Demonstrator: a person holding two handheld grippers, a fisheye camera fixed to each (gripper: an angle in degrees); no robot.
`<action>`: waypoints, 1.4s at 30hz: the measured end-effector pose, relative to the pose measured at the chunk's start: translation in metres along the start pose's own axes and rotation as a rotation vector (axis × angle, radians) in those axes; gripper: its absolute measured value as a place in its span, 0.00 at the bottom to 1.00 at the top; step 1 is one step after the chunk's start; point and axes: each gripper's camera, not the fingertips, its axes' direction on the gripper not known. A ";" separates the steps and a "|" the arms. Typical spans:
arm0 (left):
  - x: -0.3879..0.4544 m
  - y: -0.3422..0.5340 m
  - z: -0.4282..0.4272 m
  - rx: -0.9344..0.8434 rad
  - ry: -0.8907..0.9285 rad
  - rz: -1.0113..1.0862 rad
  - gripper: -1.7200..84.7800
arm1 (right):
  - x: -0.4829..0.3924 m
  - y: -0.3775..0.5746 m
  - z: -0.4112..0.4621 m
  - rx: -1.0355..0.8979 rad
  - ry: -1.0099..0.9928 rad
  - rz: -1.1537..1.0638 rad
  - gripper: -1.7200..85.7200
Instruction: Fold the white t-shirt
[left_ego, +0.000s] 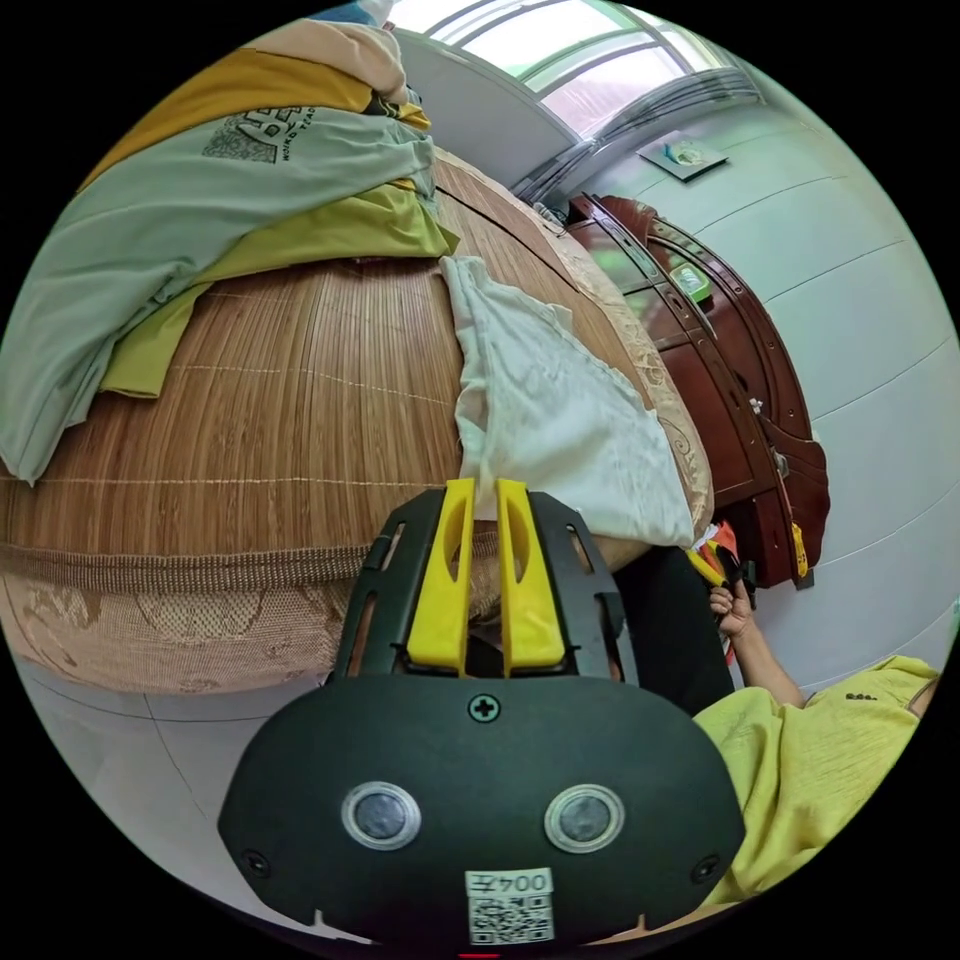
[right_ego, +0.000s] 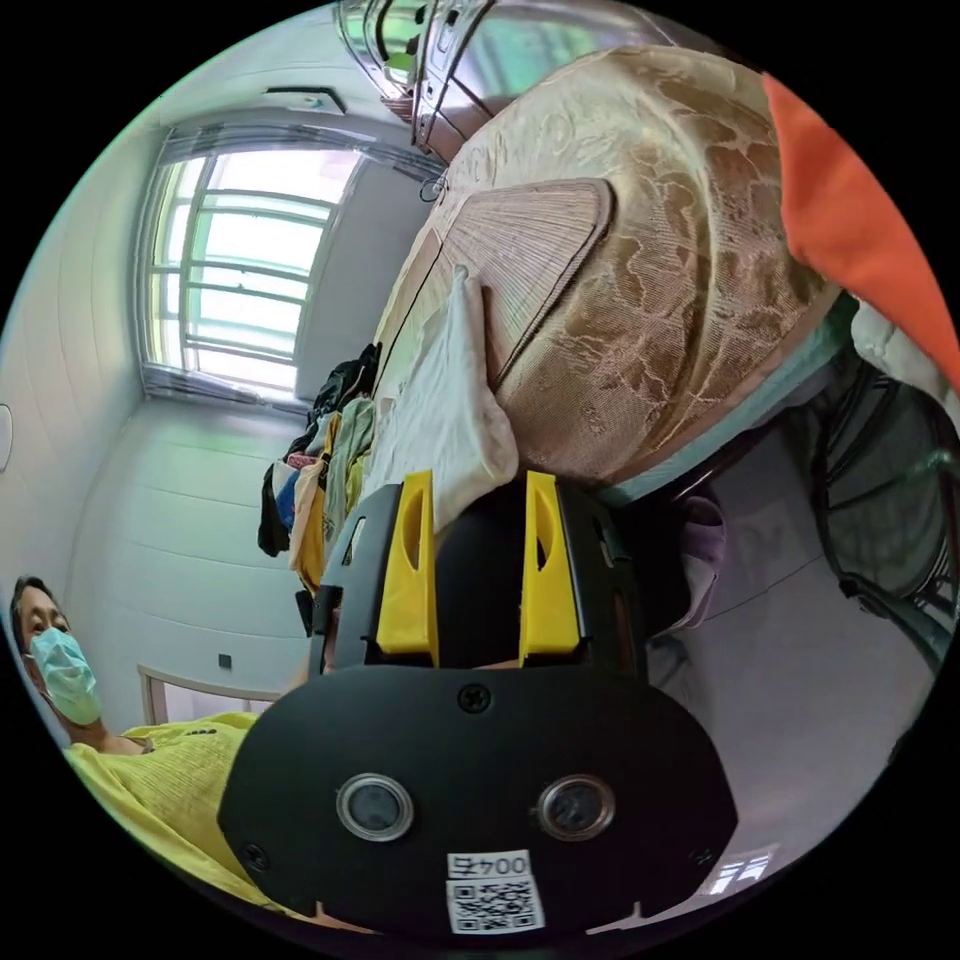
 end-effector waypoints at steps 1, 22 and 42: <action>0.003 0.001 -0.002 -0.001 -0.010 0.002 0.05 | 0.008 -0.001 -0.002 0.002 -0.043 0.031 0.18; 0.047 0.030 -0.008 -0.019 -0.067 -0.002 0.03 | -0.052 0.017 0.034 0.002 0.351 -0.148 0.08; 0.121 0.098 0.029 -0.005 -0.224 0.403 0.10 | -0.158 0.084 0.231 -0.288 0.780 -0.517 0.01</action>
